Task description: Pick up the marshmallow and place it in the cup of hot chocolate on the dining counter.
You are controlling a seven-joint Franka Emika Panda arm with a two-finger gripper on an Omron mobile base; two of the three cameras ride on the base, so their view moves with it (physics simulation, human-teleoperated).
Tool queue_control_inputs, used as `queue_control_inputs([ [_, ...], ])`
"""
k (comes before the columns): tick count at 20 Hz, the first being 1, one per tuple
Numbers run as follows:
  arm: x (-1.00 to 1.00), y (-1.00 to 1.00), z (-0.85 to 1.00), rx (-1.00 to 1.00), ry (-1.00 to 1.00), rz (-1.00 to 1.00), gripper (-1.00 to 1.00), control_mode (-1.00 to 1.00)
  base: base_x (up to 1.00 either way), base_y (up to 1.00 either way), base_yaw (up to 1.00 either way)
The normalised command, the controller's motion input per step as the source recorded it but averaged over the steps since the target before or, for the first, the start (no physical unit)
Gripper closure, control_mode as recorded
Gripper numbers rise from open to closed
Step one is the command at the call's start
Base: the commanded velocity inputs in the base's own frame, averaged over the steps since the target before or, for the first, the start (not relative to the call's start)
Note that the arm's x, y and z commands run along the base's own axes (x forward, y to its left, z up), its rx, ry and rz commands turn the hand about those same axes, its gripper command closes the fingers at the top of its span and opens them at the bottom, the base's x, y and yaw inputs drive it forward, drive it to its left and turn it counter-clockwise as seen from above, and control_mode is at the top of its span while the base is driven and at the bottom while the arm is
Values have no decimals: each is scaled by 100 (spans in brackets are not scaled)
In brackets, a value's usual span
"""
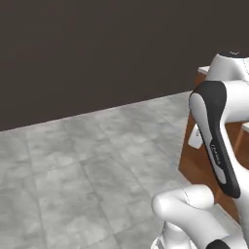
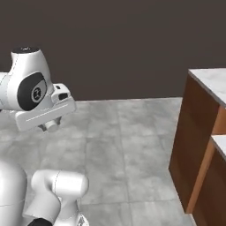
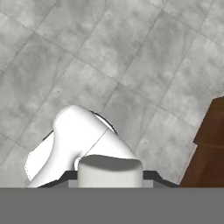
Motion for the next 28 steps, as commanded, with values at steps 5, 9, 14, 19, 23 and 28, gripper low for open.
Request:
queue_control_inputs([
  [5,0,0,0,0,0,0,100,100,58,53,-77],
  [9,0,0,0,0,0,0,100,100,3,24,-91],
  [14,0,0,0,0,0,0,100,100,2,24,-91],
  [19,0,0,0,0,0,0,100,100,9,33,-89],
  [23,0,0,0,0,0,0,100,100,0,90,-63],
  [28,0,0,0,0,0,0,100,100,-7,100,-44],
])
